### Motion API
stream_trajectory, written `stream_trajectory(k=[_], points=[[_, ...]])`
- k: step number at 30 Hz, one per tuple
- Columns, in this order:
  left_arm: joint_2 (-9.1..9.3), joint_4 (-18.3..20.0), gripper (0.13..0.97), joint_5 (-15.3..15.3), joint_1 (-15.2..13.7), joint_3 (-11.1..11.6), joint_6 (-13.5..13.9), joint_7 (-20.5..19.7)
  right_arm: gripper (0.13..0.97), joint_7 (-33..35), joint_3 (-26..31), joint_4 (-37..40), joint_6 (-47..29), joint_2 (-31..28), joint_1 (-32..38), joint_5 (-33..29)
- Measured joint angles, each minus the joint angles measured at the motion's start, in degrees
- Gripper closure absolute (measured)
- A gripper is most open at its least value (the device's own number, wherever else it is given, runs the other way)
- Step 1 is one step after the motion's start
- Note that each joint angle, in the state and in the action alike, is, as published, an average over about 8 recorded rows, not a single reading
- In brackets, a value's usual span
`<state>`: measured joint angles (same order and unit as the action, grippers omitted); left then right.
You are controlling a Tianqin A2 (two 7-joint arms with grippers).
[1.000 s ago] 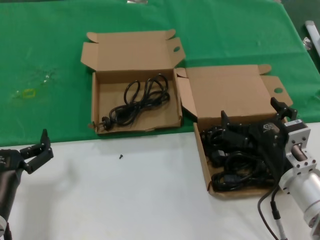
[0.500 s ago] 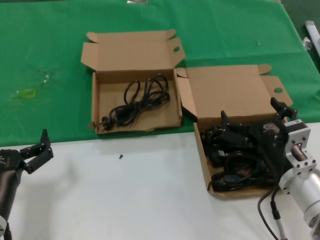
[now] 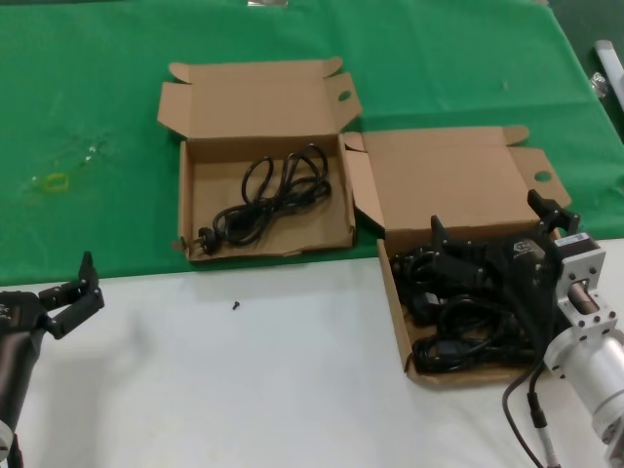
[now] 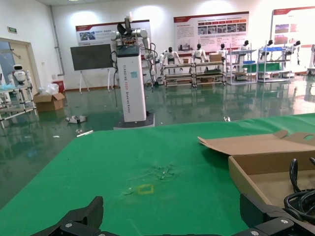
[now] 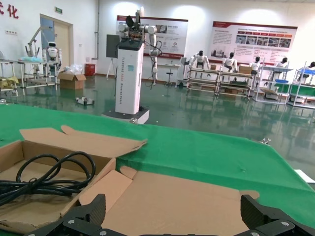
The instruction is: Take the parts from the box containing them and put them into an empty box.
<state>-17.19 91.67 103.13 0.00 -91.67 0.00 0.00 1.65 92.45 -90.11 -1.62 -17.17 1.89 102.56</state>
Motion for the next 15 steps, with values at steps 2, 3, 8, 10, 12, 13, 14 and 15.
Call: stream_trajectory(k=[2,3,8,10,12,13,14,15], points=[[0.00,0.00,0.132,0.00,0.00,0.00,0.00,0.00,0.129,0.00,0.00,0.00,0.00,0.00,0.00,0.00],[0.00,0.00,0.132,0.00,0.00,0.00,0.00,0.00,0.129,0.00,0.00,0.00,0.00,0.00,0.00,0.00],[0.00,0.00,0.132,0.00,0.00,0.00,0.00,0.00,0.129,0.00,0.00,0.00,0.00,0.00,0.00,0.00],[0.00,0.00,0.132,0.00,0.00,0.00,0.00,0.00,0.129,0.00,0.00,0.00,0.00,0.00,0.00,0.00],[0.00,0.00,0.132,0.00,0.00,0.00,0.00,0.00,0.129,0.00,0.00,0.00,0.00,0.00,0.00,0.00],[0.00,0.00,0.132,0.00,0.00,0.00,0.00,0.00,0.129,0.00,0.00,0.00,0.00,0.00,0.00,0.00],[0.00,0.00,0.132,0.00,0.00,0.00,0.00,0.00,0.129,0.00,0.00,0.00,0.00,0.00,0.00,0.00],[0.00,0.00,0.132,0.00,0.00,0.00,0.00,0.00,0.129,0.00,0.00,0.00,0.00,0.00,0.00,0.00]])
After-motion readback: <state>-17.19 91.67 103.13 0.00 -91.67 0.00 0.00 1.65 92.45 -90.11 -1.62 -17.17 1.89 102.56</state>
